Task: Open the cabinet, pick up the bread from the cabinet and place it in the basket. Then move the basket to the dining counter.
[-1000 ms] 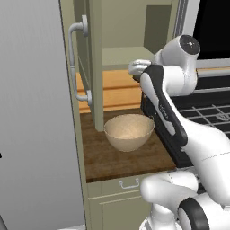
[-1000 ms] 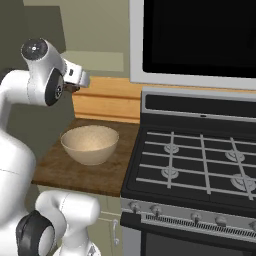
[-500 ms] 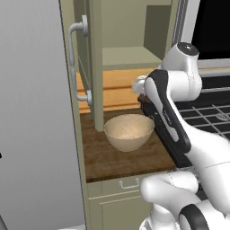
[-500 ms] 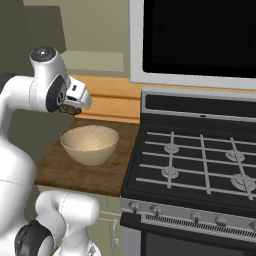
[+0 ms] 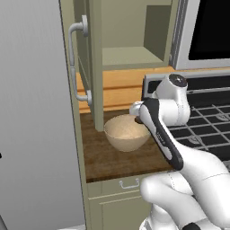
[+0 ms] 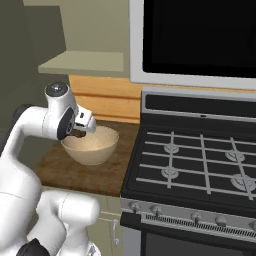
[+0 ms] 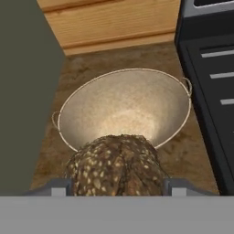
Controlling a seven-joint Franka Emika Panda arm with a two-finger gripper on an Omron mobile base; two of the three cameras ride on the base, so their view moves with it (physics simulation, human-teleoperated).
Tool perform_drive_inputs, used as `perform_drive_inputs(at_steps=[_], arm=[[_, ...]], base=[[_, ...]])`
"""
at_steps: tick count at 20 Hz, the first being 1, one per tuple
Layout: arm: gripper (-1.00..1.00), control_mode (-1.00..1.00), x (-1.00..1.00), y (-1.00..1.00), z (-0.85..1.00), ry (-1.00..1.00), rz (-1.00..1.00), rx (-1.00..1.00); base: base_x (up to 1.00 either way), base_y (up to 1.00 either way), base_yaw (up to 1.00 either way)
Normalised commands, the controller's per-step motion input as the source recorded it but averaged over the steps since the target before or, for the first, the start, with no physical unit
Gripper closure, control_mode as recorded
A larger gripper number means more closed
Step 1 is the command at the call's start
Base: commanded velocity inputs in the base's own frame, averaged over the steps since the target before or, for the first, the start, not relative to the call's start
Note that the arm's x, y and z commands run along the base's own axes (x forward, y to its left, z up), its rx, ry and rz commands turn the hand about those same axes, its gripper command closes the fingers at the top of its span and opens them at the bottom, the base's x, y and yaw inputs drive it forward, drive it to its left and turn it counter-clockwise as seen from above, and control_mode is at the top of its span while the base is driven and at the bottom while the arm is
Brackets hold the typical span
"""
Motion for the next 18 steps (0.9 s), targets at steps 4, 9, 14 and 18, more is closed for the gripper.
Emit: perform_drive_inputs(at_steps=[4,9,14,18], arm=[[1.0,-1.0,0.69,0.0,-0.49,0.12,0.05,0.0],[1.0,-1.0,0.59,0.03,-0.3,0.18,0.02,0.0],[1.0,-1.0,0.44,0.19,-0.2,0.12,0.0,0.0],[1.0,-1.0,0.22,0.07,-0.35,0.01,0.0,0.0]], base=[[0.0,0.0,0.0],[0.0,0.0,0.0],[0.0,0.0,0.0],[0.0,0.0,0.0]])
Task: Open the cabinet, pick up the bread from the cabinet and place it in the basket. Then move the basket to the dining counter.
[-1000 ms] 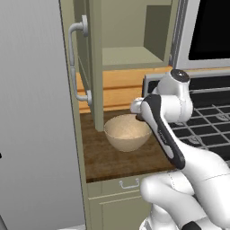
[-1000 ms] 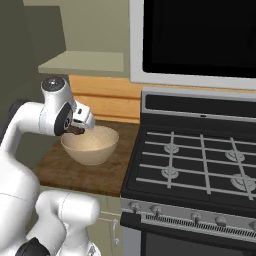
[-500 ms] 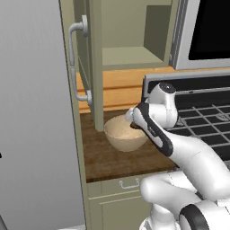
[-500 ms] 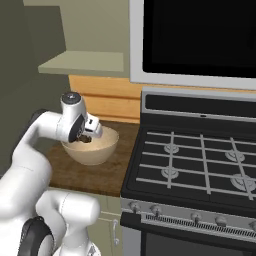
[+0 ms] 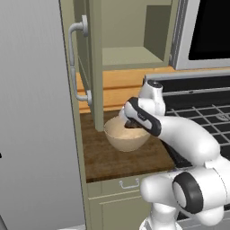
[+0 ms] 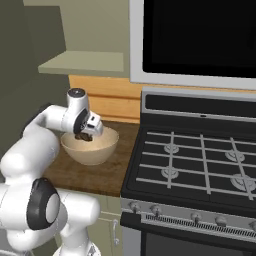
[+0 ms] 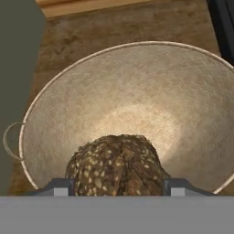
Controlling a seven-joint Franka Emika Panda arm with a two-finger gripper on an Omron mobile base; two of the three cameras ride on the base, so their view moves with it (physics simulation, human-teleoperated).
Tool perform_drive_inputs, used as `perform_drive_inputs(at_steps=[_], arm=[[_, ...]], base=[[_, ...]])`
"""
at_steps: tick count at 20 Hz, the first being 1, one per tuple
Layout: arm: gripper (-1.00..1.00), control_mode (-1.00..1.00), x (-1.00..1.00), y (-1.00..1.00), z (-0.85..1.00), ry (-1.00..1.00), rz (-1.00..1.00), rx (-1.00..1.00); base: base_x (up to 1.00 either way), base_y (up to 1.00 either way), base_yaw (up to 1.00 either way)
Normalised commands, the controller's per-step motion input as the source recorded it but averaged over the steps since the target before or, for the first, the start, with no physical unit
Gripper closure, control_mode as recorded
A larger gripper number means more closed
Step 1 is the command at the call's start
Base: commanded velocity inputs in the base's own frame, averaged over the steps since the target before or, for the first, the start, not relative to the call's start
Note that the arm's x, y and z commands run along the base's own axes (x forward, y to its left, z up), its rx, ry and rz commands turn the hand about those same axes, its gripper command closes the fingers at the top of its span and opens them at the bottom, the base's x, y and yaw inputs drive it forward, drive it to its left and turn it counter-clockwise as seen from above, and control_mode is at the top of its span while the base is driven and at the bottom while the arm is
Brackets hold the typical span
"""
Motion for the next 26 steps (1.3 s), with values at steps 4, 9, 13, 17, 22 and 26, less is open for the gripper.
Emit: perform_drive_inputs(at_steps=[4,9,13,17,22,26], arm=[[1.0,-1.0,0.09,0.0,-0.48,0.0,0.0,0.0],[1.0,-1.0,0.04,0.0,-0.34,-0.03,0.0,0.0],[1.0,-1.0,0.12,0.0,-0.17,-0.04,0.0,0.0],[1.0,-1.0,0.25,0.06,-0.25,-0.05,0.0,0.0],[-1.0,-1.0,0.24,0.05,-0.27,0.0,0.0,0.0],[-1.0,-1.0,0.09,0.01,-0.02,0.0,0.0,0.0]], base=[[0.0,0.0,0.0],[0.0,0.0,0.0],[0.0,0.0,0.0],[0.0,0.0,0.0],[0.0,0.0,0.0],[0.0,0.0,0.0]])
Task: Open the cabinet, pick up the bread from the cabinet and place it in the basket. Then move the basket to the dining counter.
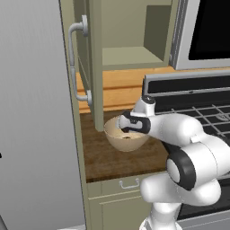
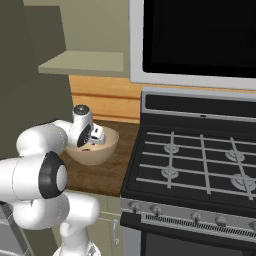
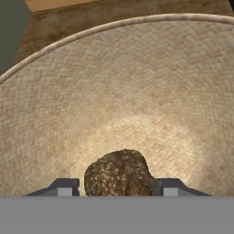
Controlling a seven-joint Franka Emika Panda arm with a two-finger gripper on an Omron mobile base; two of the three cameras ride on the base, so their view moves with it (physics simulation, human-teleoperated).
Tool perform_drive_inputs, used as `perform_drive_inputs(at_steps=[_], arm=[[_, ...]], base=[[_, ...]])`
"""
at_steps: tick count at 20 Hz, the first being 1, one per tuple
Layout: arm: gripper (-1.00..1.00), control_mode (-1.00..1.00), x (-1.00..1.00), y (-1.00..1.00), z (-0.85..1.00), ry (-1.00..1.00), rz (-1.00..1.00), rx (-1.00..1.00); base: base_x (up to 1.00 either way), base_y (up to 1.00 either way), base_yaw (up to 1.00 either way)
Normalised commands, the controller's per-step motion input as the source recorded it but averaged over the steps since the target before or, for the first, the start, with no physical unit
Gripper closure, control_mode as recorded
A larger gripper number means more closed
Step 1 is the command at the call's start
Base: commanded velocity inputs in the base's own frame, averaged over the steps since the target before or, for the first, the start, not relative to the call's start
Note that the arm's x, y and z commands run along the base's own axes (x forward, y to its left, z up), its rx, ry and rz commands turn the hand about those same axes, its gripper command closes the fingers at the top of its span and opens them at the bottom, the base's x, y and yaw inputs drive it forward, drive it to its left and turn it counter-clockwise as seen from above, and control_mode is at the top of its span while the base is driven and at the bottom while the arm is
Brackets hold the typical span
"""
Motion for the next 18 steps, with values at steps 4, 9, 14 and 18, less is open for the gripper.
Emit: perform_drive_inputs(at_steps=[4,9,14,18], arm=[[-1.0,-1.0,0.02,0.0,0.0,0.0,0.0,0.0],[-1.0,-1.0,-0.23,-0.17,0.42,0.01,-0.09,0.0],[-1.0,-1.0,-0.72,-0.39,0.46,0.03,-0.16,0.02],[-1.0,-1.0,-0.71,-0.45,0.35,0.04,-0.2,0.03]], base=[[0.0,0.0,0.0],[0.0,0.0,0.0],[0.0,0.0,0.0],[0.0,0.0,0.0]])
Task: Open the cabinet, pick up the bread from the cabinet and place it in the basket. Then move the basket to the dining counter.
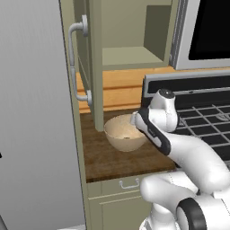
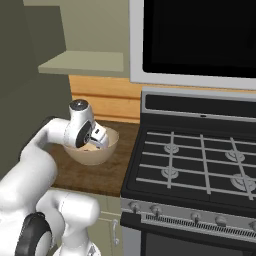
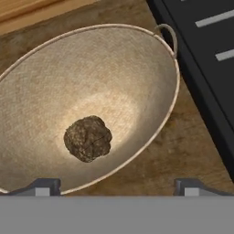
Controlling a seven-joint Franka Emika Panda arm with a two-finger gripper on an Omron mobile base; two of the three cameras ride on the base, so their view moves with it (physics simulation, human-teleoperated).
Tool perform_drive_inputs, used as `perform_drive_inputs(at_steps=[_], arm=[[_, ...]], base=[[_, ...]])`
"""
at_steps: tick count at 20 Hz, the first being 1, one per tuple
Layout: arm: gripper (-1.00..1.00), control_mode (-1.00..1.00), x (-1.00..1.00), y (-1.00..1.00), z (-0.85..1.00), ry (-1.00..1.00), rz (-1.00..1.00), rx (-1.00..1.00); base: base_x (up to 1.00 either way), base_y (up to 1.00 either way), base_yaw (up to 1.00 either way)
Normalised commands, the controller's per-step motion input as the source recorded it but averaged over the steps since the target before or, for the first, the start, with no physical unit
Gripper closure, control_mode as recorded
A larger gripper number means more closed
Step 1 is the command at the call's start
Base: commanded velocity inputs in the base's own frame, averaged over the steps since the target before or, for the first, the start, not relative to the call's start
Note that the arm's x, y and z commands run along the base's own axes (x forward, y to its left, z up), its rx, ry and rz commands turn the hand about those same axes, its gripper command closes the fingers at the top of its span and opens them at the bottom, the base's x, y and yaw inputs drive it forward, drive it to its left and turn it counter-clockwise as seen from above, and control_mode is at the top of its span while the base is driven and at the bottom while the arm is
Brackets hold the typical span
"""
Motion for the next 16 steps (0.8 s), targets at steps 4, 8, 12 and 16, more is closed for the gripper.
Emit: perform_drive_inputs(at_steps=[4,8,12,16], arm=[[-1.0,-1.0,-0.01,-0.43,0.05,0.04,-0.12,0.04],[-1.0,-1.0,0.24,-0.01,-0.01,0.0,-0.01,0.01],[-1.0,-1.0,0.27,0.0,-0.07,0.0,0.0,0.02],[-1.0,-1.0,0.12,-0.03,-0.23,0.02,0.0,0.04]], base=[[0.0,0.0,0.0],[0.0,0.0,0.0],[0.0,0.0,0.0],[0.0,0.0,0.0]])
